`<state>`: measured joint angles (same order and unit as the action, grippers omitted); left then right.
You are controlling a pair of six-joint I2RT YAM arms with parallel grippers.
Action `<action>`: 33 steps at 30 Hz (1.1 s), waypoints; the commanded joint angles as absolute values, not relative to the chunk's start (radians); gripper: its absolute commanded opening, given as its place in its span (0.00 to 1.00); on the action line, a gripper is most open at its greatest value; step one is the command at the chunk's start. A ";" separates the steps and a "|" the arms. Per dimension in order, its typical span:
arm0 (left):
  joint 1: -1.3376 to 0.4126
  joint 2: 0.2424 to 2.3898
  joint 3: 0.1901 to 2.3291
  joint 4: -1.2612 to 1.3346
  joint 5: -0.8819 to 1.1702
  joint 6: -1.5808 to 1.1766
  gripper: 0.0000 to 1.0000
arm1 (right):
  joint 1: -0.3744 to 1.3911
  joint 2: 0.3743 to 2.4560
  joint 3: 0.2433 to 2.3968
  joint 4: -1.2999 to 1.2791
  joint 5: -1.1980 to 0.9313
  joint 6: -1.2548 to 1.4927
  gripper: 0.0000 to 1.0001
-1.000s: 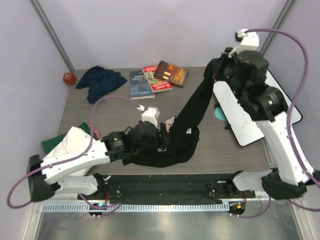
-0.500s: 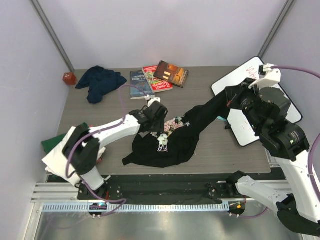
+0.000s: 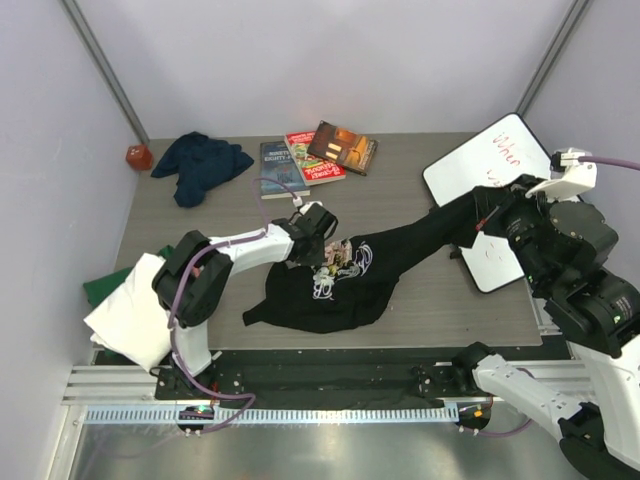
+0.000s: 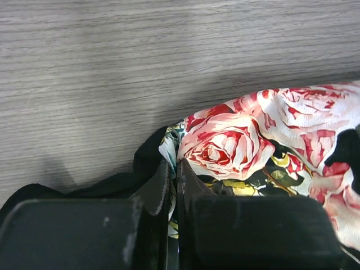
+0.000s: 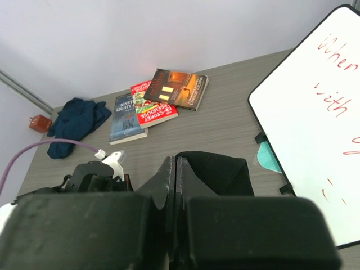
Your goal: Fold and stack the t-shirts
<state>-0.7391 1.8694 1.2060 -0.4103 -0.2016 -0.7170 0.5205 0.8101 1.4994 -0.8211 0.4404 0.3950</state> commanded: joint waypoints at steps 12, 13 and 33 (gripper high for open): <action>-0.543 1.457 1.222 -0.491 -0.367 -0.589 0.00 | 0.517 0.828 1.436 -0.756 0.521 0.374 0.01; -0.517 1.439 1.245 -0.503 -0.367 -0.574 0.00 | 0.517 0.828 1.437 -0.755 0.531 0.371 0.01; -0.459 1.054 1.382 -0.750 -0.339 -0.517 0.00 | 0.517 0.900 1.667 -0.718 0.583 0.278 0.01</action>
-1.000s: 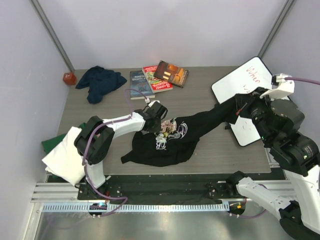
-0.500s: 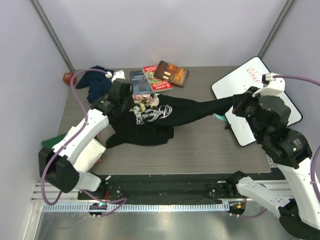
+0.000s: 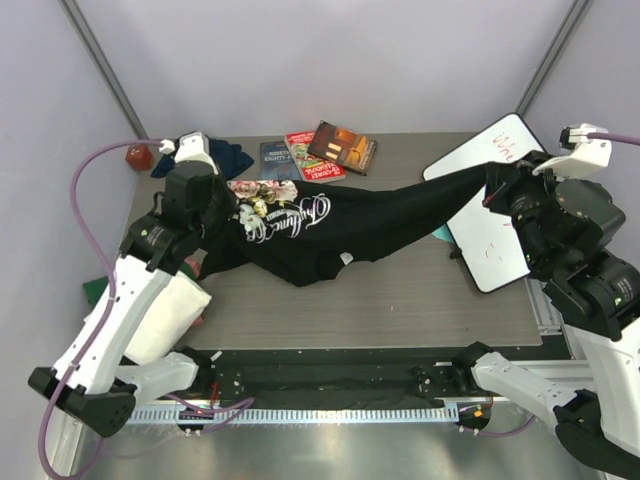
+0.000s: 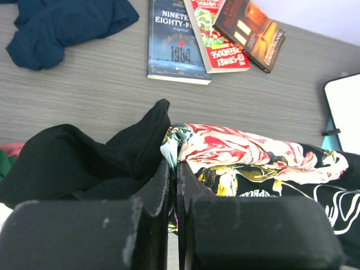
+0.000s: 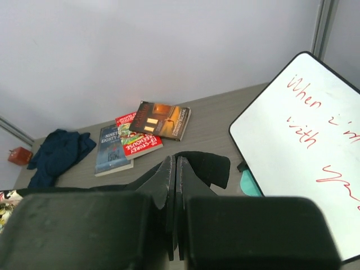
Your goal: Fold and stack the t-shirts
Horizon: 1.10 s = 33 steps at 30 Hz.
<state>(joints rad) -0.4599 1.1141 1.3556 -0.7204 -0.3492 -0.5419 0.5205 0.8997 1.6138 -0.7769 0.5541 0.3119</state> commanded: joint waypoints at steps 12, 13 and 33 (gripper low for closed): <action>-0.472 1.003 1.082 -0.772 0.058 -0.641 0.00 | 0.518 0.986 1.695 -0.703 0.595 0.230 0.01; -0.479 1.002 1.059 -0.769 0.084 -0.647 0.00 | 0.518 0.997 1.692 -0.700 0.597 0.232 0.01; -0.572 1.154 1.101 -0.847 0.112 -0.655 0.66 | 0.517 0.877 1.532 -0.732 0.683 0.288 0.01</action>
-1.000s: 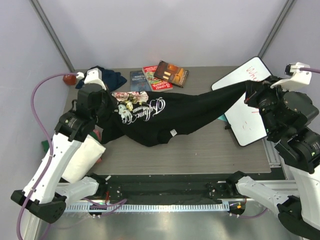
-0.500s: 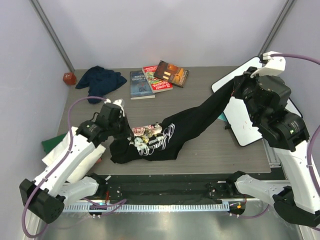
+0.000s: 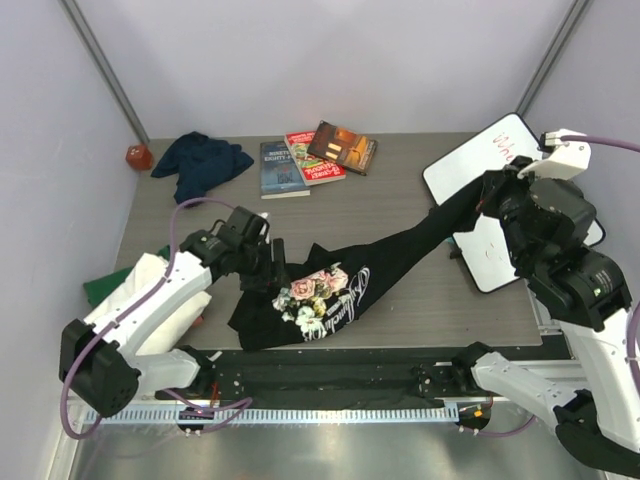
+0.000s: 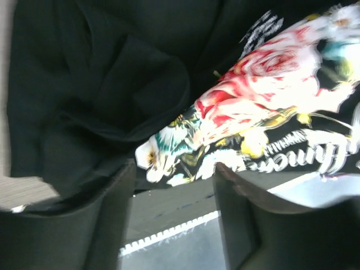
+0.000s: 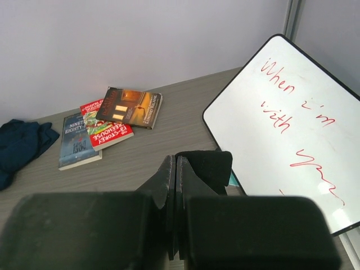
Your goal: Fold and stack the t-shirts
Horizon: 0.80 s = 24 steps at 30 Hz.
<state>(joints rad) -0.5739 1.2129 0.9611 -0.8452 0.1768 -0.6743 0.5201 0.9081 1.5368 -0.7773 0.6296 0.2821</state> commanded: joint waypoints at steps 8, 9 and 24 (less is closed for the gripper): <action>-0.531 1.409 1.264 -0.735 0.032 -0.611 0.61 | 0.517 0.833 1.462 -0.750 0.618 0.357 0.01; -0.531 1.446 1.273 -0.721 0.026 -0.611 0.59 | 0.517 0.830 1.453 -0.753 0.614 0.365 0.01; -0.534 1.879 1.350 -0.514 0.101 -0.650 0.54 | 0.517 0.765 1.313 -0.779 0.583 0.396 0.01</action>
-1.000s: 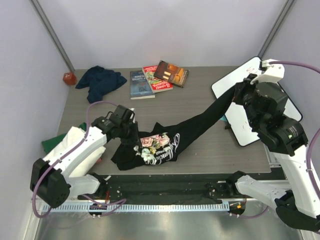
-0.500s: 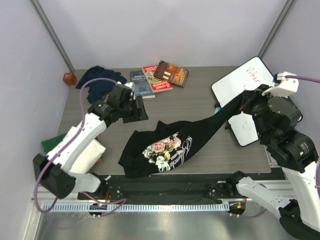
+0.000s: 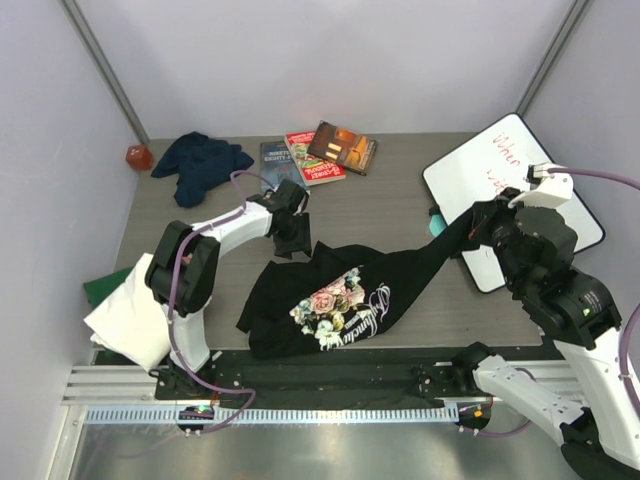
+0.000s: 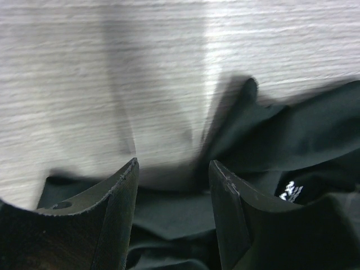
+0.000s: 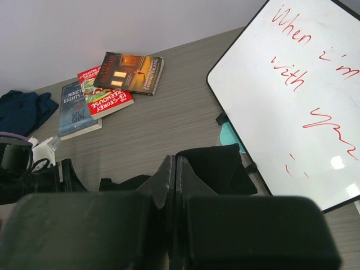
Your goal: Fold and stack the t-shirts
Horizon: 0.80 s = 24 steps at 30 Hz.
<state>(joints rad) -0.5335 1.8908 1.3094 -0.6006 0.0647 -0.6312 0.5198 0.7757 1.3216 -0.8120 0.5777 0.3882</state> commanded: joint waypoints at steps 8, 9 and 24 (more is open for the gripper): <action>-0.532 1.873 1.370 -0.515 0.106 -0.637 0.55 | 0.517 0.787 1.299 -0.767 0.565 0.405 0.01; -0.534 1.878 1.376 -0.521 0.113 -0.637 0.54 | 0.517 0.785 1.298 -0.765 0.563 0.406 0.01; -0.532 1.726 1.310 -0.597 0.087 -0.591 0.58 | 0.517 0.779 1.278 -0.762 0.558 0.417 0.01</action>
<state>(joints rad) -0.5335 1.8061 1.3407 -0.5755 0.0902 -0.6209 0.5194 0.7834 1.2823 -0.8097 0.5621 0.4004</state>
